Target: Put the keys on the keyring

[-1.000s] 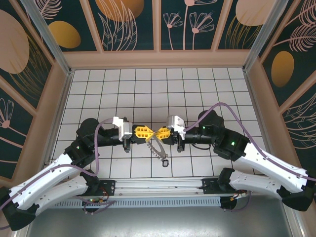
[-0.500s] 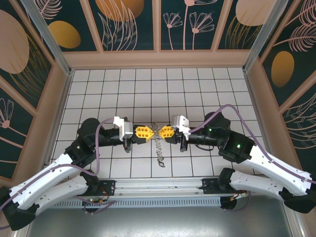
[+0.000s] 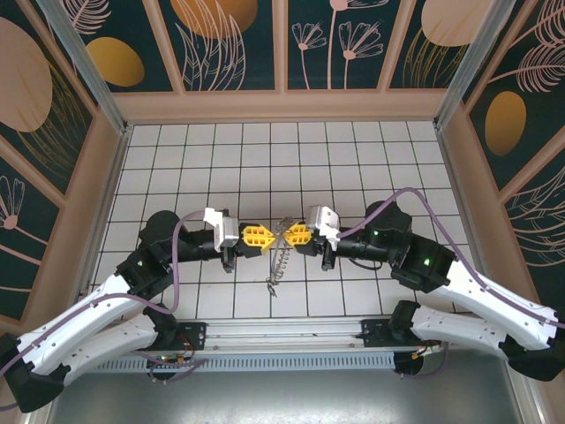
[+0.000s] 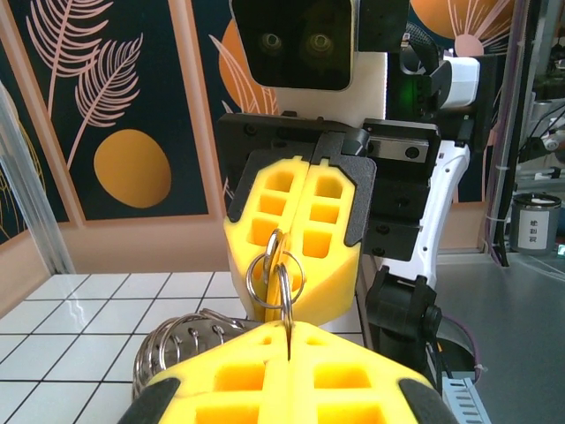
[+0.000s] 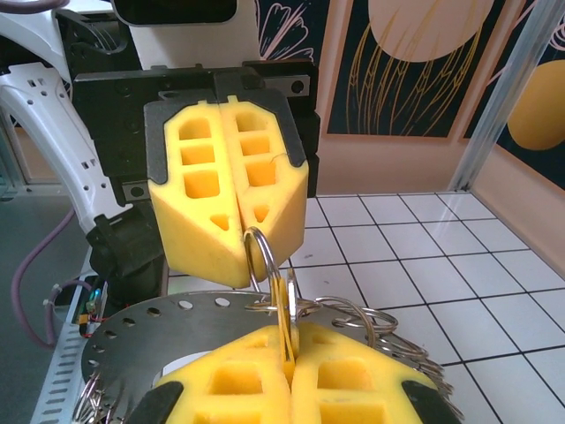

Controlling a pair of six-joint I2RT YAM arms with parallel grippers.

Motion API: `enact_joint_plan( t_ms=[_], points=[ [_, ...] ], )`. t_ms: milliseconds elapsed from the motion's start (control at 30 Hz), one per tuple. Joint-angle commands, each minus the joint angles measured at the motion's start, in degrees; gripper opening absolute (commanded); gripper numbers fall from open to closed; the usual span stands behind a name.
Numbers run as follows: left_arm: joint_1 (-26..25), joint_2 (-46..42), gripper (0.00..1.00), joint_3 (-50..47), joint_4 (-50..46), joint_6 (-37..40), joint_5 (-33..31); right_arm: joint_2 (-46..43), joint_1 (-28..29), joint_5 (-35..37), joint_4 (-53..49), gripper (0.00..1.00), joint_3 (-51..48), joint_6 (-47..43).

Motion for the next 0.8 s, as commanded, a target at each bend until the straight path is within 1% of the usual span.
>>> enact_joint_plan(
  t_ms=[0,200,367,433,500,533,600,667,767],
  points=[
    [-0.2,-1.3,0.00,0.7,-1.9,1.0,0.8,-3.2,-0.2,4.2,2.4,0.00,1.0,0.1],
    [-0.2,-1.0,0.00,1.2,-2.9,1.3,0.9,-3.0,-0.2,7.1,1.5,0.00,1.2,0.6],
    [-0.2,-0.5,0.00,1.6,-3.3,1.7,0.7,-0.7,-0.2,7.4,1.2,0.00,2.4,0.4],
    [-0.2,-0.7,0.00,1.3,-3.3,1.8,-0.4,0.6,-0.2,8.6,0.2,0.00,2.9,0.3],
    [-0.3,-1.1,0.00,0.7,-3.2,1.9,-2.3,2.7,-0.2,11.6,-2.2,0.00,4.1,0.4],
    [-0.2,-1.3,0.01,0.3,-3.2,2.0,-3.3,3.9,-0.1,12.7,-3.9,0.00,5.0,0.4],
    [-0.2,-1.5,0.14,-0.7,-3.2,2.2,-6.2,7.3,-0.1,14.7,-8.2,0.00,7.3,0.6],
    [-0.2,-1.6,0.22,-1.6,-3.0,2.4,-8.9,10.5,-0.2,16.9,-12.1,0.00,9.4,0.7],
    [-0.2,-2.0,0.25,-3.7,-1.4,1.8,-14.3,15.1,-0.2,21.2,-18.7,0.00,13.3,0.7]
  ],
)
